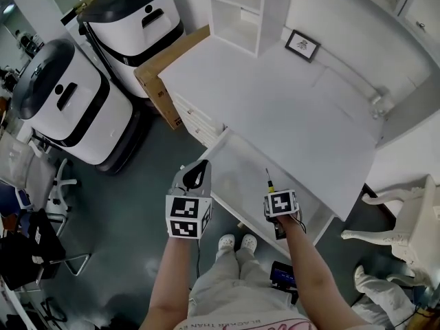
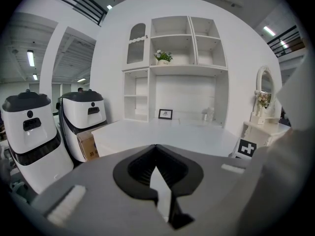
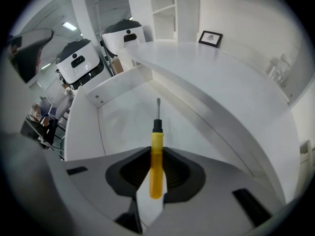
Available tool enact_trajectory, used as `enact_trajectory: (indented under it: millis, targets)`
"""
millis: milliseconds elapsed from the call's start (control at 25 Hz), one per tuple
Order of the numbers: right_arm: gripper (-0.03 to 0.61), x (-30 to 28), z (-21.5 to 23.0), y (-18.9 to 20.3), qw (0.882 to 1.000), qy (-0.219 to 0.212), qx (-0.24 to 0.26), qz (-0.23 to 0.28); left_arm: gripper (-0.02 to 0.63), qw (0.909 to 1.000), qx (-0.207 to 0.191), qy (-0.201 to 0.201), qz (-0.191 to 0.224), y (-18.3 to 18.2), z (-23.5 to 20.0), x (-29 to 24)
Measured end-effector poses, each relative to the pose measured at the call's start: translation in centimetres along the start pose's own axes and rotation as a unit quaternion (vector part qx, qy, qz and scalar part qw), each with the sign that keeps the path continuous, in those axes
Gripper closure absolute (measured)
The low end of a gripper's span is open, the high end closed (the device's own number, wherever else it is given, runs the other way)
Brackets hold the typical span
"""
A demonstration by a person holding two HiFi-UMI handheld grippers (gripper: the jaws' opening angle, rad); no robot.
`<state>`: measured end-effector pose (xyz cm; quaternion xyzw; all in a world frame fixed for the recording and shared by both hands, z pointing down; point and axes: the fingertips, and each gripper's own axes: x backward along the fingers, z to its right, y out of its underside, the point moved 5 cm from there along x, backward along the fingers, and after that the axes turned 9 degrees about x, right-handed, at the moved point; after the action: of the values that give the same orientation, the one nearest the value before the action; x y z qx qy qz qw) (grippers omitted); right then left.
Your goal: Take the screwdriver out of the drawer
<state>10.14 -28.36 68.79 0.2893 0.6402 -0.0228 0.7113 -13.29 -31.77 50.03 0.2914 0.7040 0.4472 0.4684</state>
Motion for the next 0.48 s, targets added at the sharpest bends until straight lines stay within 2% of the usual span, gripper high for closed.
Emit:
enact_trajectory:
  millis: [480]
  targets:
    - [0.494,4.4,0.7,-2.2,0.999,0.008,0.001,0.047,0.604,0.9989,-0.006,0.011,0.045,-3.9,2.1,0.7]
